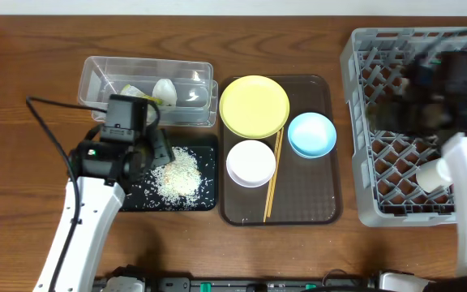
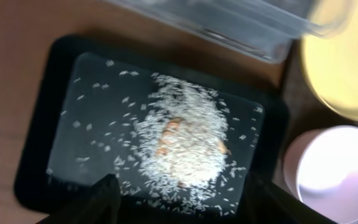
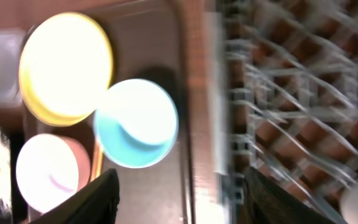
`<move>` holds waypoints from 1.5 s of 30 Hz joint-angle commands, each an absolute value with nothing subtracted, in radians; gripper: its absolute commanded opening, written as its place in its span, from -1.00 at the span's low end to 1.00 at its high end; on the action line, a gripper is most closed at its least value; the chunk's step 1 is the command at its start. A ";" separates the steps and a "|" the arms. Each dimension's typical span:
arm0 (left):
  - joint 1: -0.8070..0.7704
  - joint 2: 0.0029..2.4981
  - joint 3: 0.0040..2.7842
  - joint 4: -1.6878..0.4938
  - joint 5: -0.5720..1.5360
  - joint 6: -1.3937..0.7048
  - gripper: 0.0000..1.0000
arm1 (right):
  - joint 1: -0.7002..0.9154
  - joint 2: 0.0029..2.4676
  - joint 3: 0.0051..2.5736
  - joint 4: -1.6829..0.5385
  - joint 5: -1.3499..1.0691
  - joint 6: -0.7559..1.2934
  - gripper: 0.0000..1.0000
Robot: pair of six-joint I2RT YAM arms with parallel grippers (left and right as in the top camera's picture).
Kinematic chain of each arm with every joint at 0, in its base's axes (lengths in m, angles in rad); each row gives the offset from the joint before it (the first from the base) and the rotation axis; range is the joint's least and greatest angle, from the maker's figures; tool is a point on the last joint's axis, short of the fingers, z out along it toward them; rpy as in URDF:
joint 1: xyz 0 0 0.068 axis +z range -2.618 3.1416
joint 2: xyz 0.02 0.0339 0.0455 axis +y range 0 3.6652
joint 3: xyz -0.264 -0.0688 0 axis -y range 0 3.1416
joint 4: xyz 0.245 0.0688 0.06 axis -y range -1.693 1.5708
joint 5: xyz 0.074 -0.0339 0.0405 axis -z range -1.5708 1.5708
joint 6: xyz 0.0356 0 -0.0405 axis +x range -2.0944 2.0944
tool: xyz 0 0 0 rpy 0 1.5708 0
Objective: Sort waste into correct bins and load items into the dishwasher rack
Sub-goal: 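Reach right gripper to blue bowl and grasp its rim, then lift blue bowl and set it in dish rack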
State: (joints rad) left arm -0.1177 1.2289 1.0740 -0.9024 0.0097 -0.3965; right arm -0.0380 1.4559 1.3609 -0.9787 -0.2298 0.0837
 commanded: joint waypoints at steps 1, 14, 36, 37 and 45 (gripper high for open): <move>-0.083 1.234 1.084 -0.913 -0.027 -0.448 0.34 | 0.065 1.489 1.322 -0.934 -0.105 0.138 0.11; -0.076 1.234 1.084 -0.919 -0.027 -0.447 0.36 | 0.200 1.787 1.310 -0.863 0.070 0.315 -0.17; -0.076 1.234 1.084 -0.918 -0.027 -0.447 0.36 | 0.154 1.761 1.399 -0.801 0.185 0.257 -0.98; -0.076 1.234 1.084 -0.918 -0.027 -0.447 0.36 | 0.146 1.729 1.406 -0.778 0.237 0.241 -0.98; -0.076 1.234 1.084 -0.918 -0.027 -0.447 0.37 | 0.109 1.629 1.407 -0.426 0.564 -0.188 -0.98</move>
State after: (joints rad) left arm -0.0803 1.2289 1.0740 -0.9161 -0.0074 -0.4450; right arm 0.1204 1.6245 1.4002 -0.4805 0.3756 0.0536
